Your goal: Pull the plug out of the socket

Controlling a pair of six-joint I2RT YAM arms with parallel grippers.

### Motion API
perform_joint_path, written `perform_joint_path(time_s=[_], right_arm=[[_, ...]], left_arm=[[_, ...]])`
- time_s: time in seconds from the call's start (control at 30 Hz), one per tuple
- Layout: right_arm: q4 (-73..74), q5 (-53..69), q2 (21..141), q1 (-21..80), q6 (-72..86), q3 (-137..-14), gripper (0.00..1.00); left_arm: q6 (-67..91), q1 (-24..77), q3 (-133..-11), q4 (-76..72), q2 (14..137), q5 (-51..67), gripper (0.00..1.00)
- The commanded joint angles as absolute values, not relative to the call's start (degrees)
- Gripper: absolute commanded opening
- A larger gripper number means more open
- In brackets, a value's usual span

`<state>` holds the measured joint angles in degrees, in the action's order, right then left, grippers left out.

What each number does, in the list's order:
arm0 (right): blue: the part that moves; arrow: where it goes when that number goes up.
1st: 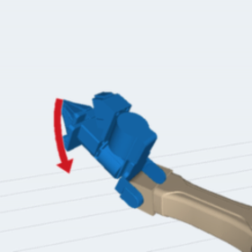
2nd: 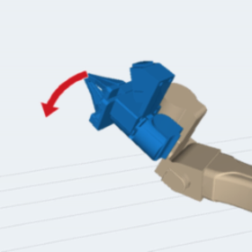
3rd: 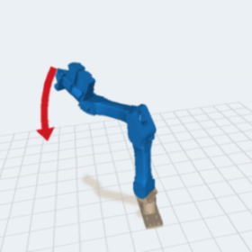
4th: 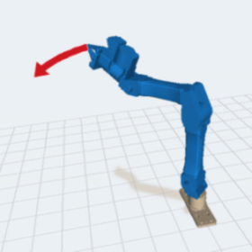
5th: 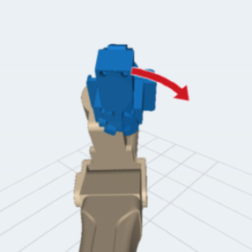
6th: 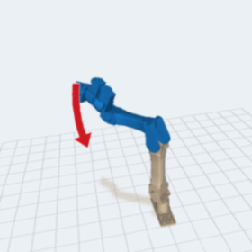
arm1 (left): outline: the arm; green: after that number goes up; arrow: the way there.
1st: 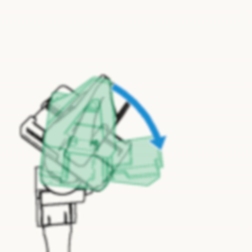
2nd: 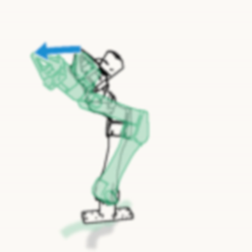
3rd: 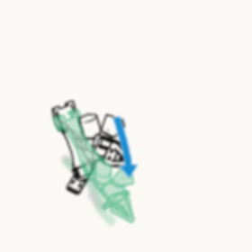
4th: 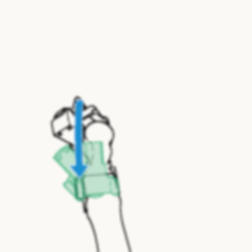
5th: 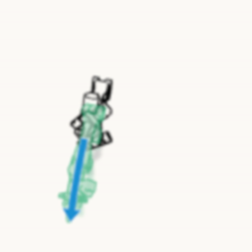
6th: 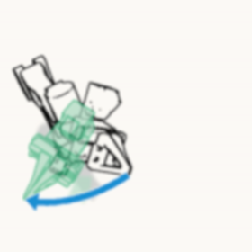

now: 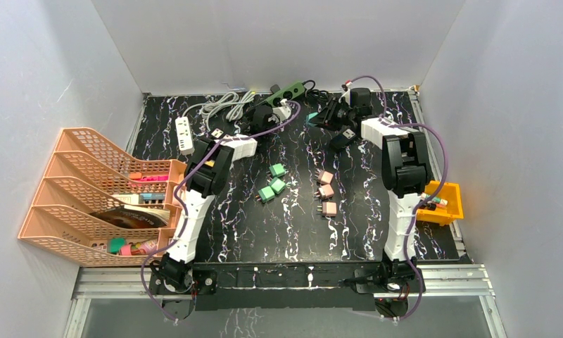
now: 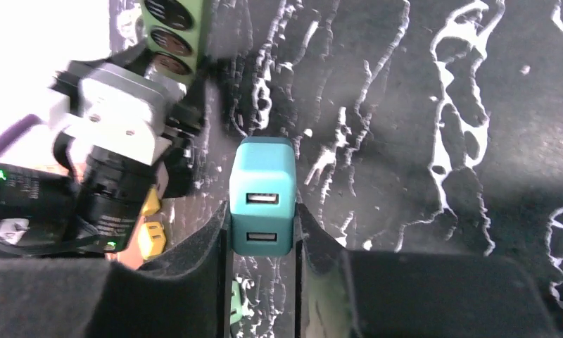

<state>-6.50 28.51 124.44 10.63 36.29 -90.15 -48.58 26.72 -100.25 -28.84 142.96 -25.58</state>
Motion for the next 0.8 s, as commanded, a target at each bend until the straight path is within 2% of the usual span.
perform_joint_path(time_s=[0.0,0.07,0.27,0.37,0.43,0.57,0.6,0.63,0.77], right_arm=[[-2.2,31.1,123.3,10.5,34.5,-94.1,0.0],[2.1,25.5,121.9,11.0,31.0,-94.4,0.0],[-1.1,27.2,115.6,12.2,28.2,-87.8,0.0],[0.0,24.1,112.5,15.2,25.2,-85.3,0.0],[-0.3,22.7,110.5,17.3,24.1,-83.3,0.0],[-4.1,28.2,107.6,18.4,25.3,-79.0,0.0],[-4.7,29.0,106.8,18.4,25.7,-78.3,0.0],[-4.9,29.4,106.2,18.5,25.8,-77.9,0.0],[-5.6,32.1,103.9,19.3,26.0,-77.3,0.0]], left_arm=[[-43.7,25.4,-99.6,-19.0,145.7,-27.3,0.0],[-44.0,25.4,-99.8,-18.6,145.3,-26.5,0.0],[-41.0,25.3,-101.7,-9.3,142.2,-15.2,0.0],[-35.9,24.9,-103.5,-4.7,140.6,-10.3,0.0],[-32.5,24.2,-104.2,-2.7,139.4,-6.0,0.11],[-26.4,22.9,-105.7,0.4,137.4,1.4,0.5],[-25.1,22.8,-105.5,0.4,136.8,2.0,0.9],[-24.1,22.7,-105.1,0.2,136.3,2.5,0.97],[-20.8,21.4,-99.9,-4.1,131.9,5.1,0.98]])
